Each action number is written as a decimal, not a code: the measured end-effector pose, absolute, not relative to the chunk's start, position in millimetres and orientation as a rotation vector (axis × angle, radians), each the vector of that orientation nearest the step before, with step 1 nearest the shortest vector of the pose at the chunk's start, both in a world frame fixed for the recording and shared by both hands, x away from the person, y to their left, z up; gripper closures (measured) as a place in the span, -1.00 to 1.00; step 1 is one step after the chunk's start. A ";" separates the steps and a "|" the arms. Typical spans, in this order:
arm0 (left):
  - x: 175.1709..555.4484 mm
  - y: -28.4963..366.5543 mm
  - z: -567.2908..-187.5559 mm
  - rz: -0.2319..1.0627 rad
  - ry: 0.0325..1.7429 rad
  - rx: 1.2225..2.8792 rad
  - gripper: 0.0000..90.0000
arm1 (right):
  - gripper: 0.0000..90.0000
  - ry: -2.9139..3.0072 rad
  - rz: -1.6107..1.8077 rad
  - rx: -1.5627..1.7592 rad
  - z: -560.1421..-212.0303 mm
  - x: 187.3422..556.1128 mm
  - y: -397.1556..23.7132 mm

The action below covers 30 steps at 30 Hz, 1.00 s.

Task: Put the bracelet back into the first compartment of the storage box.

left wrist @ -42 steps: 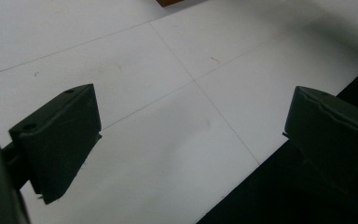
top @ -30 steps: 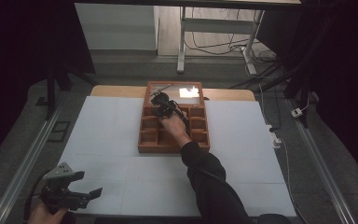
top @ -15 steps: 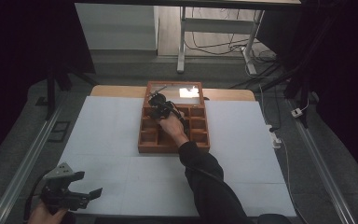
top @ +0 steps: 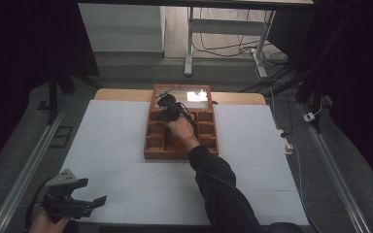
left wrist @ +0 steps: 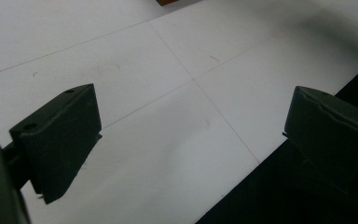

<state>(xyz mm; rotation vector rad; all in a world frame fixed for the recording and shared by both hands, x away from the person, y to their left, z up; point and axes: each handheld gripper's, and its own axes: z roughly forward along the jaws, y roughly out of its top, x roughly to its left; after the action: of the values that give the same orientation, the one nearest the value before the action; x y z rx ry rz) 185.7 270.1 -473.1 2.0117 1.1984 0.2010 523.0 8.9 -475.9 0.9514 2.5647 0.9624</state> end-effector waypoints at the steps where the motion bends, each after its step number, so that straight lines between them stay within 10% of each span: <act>1: 185.7 270.1 -473.1 0.201 1.199 2.012 -0.91 | 0.24 2.570 0.966 0.955 -475.1 523.1 7.8; 30: 186.3 270.0 -473.2 0.198 1.205 2.008 -0.91 | -0.70 2.650 1.083 0.850 -448.9 489.1 -5.2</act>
<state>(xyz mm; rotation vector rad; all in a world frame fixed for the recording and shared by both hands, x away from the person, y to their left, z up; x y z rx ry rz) 186.3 270.0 -473.2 2.0082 1.2051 0.1985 489.1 -5.2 -448.9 0.8495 2.6504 1.0832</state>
